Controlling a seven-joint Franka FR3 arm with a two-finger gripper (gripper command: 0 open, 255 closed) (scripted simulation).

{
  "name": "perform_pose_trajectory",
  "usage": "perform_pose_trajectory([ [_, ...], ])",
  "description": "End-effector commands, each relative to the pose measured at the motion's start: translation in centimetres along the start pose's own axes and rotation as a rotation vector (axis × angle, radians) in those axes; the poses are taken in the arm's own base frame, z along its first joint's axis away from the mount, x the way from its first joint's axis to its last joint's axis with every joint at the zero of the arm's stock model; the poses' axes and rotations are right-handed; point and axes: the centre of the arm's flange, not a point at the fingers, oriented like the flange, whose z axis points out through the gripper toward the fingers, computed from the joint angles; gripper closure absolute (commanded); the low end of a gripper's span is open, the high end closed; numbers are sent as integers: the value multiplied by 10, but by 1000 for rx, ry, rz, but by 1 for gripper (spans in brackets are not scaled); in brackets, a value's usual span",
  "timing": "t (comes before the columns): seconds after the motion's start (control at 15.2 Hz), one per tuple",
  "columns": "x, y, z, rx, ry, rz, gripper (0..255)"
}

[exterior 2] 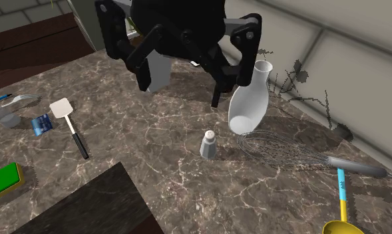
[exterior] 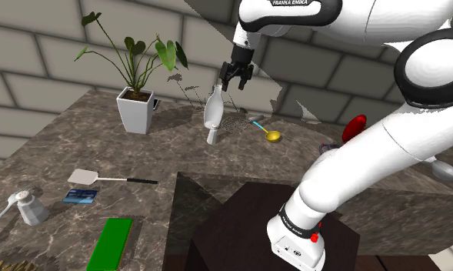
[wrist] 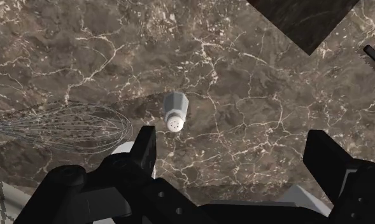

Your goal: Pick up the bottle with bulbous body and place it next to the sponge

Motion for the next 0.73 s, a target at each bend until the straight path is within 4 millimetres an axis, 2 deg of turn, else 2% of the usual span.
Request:
perform_pose_trajectory([
  [0.0,24,9,9,-6,4,6,0],
  [0.66,129,73,45,-33,17,35,0],
])
